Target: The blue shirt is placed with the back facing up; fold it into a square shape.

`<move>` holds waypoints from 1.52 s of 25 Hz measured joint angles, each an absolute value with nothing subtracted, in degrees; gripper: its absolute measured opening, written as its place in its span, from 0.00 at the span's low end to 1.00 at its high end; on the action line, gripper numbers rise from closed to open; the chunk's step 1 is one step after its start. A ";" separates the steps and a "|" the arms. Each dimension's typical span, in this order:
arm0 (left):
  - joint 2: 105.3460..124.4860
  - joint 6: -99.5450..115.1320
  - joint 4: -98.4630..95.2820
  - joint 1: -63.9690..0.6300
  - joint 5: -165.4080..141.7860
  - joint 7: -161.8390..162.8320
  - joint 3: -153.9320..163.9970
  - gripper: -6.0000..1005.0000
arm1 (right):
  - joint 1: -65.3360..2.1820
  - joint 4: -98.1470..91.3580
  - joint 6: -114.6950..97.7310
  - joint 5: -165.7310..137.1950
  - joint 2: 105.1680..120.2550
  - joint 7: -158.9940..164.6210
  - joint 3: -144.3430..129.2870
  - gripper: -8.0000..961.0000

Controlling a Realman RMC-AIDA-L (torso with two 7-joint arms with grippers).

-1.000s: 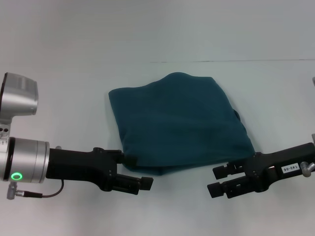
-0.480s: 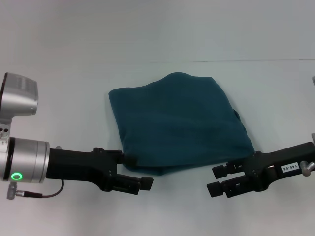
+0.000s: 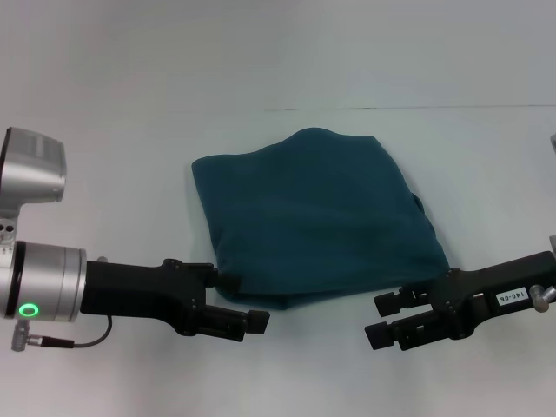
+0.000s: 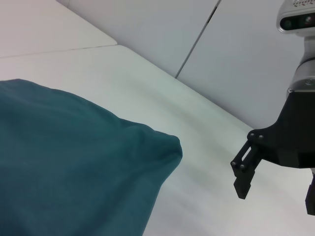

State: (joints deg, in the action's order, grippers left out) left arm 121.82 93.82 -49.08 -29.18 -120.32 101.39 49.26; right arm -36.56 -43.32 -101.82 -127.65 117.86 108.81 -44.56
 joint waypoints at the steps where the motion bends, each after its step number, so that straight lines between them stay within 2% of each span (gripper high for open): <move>1: 121.82 93.83 -49.11 -29.18 -120.30 101.40 49.24 0.93 | -36.57 -43.33 -101.83 -127.64 117.86 108.81 -44.56 0.84; 38: 121.81 94.21 -48.86 -28.19 -119.74 101.68 46.73 0.93 | -36.91 -43.24 -101.20 -127.52 118.26 108.42 -44.57 0.84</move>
State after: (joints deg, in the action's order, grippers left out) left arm 121.81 94.21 -48.86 -28.19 -119.74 101.68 46.73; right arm -36.91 -43.24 -101.20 -127.52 118.26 108.42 -44.57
